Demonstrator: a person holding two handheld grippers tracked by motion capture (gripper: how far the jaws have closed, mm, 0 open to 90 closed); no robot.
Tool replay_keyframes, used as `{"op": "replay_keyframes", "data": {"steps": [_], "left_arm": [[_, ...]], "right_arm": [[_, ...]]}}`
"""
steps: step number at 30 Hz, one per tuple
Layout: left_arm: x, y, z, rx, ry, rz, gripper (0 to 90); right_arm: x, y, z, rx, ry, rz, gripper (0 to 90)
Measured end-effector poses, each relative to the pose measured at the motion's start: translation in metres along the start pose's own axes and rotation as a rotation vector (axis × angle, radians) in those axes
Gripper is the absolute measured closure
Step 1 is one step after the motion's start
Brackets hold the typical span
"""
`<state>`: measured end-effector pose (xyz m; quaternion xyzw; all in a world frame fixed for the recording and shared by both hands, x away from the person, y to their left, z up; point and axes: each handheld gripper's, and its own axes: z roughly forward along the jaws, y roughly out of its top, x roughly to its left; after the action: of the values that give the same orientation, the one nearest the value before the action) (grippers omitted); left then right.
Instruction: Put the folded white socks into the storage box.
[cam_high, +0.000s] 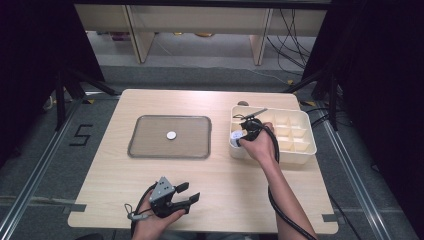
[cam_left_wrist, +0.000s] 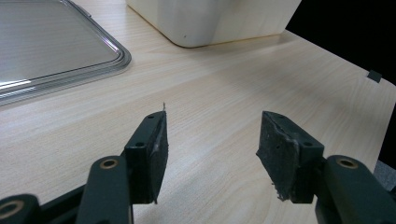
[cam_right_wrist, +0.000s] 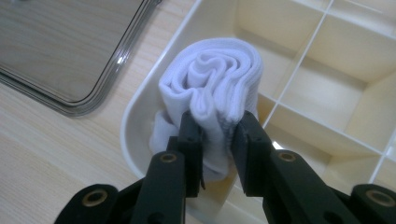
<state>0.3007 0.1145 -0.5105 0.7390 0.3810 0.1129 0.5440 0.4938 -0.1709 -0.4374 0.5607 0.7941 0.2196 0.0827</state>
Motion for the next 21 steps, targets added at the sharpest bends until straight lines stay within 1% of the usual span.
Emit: {"op": "replay_keyframes", "data": {"steps": [1,2,5,6,7,8,10,11,12,14,15,16,17,18,19,20,21], "left_arm": [[0.0,0.0,-0.0001,0.0,0.0,0.001,41.8],[0.0001,-0.0001,-0.0002,0.003,0.0,0.003,41.9],[0.0,-0.0002,-0.0002,0.005,0.001,0.003,41.9],[-0.0001,-0.0002,-0.0002,0.006,0.0,0.002,41.8],[-0.0006,-0.0004,-0.0001,0.006,0.002,-0.008,41.8],[0.0002,-0.0002,-0.0003,0.005,0.0,0.005,41.9],[0.0001,-0.0001,-0.0002,0.002,0.0,0.004,41.8],[-0.0003,-0.0001,-0.0001,-0.002,-0.001,-0.001,41.9],[-0.0003,-0.0001,-0.0001,-0.002,-0.001,-0.001,41.8],[0.0006,-0.0001,-0.0003,-0.004,-0.005,0.005,41.9],[0.0007,-0.0001,-0.0002,-0.002,-0.005,0.006,41.8],[0.0006,0.0,-0.0002,-0.004,-0.006,0.003,41.9],[0.0004,0.0002,-0.0007,-0.002,0.0,0.003,41.8],[0.0003,0.0004,-0.0008,-0.002,0.002,0.002,41.9],[0.0001,0.0003,-0.0007,-0.002,0.001,-0.005,41.8],[-0.0003,0.0001,-0.0008,-0.002,0.006,-0.015,41.8],[0.001,0.0004,-0.001,-0.001,-0.001,0.005,41.9]], "right_arm": [[0.0006,0.0002,0.0006,0.008,0.001,0.011,75.1],[-0.0007,0.0003,0.0009,0.007,0.005,0.002,75.2],[0.0005,0.001,0.0013,0.014,0.002,0.02,75.4],[0.0,0.0008,0.0009,0.017,0.008,0.008,75.4],[0.0005,0.0008,0.001,0.022,0.008,0.012,75.5],[0.001,0.0009,0.0018,0.024,0.001,0.018,75.6],[-0.0014,0.0003,0.0025,0.03,0.021,-0.009,76.2],[-0.0016,-0.0002,0.004,0.043,0.027,-0.003,76.5],[-0.0022,-0.0008,0.005,0.039,0.033,0.001,76.5],[-0.0019,-0.0004,0.004,0.043,0.026,-0.011,76.4],[0.0002,-0.0003,0.0041,0.05,0.006,0.004,76.2],[0.0004,-0.0004,0.0033,0.044,0.02,-0.006,76.1],[-0.0011,-0.0004,0.0033,0.04,0.028,-0.004,75.8],[-0.0025,-0.0008,0.0033,0.036,0.028,0.006,75.4],[-0.0032,-0.0013,0.0029,0.038,0.018,0.017,74.5],[-0.003,-0.0016,0.0019,0.032,0.029,0.023,73.1],[-0.0032,-0.0021,0.0005,0.024,0.024,0.032,71.5]]}}
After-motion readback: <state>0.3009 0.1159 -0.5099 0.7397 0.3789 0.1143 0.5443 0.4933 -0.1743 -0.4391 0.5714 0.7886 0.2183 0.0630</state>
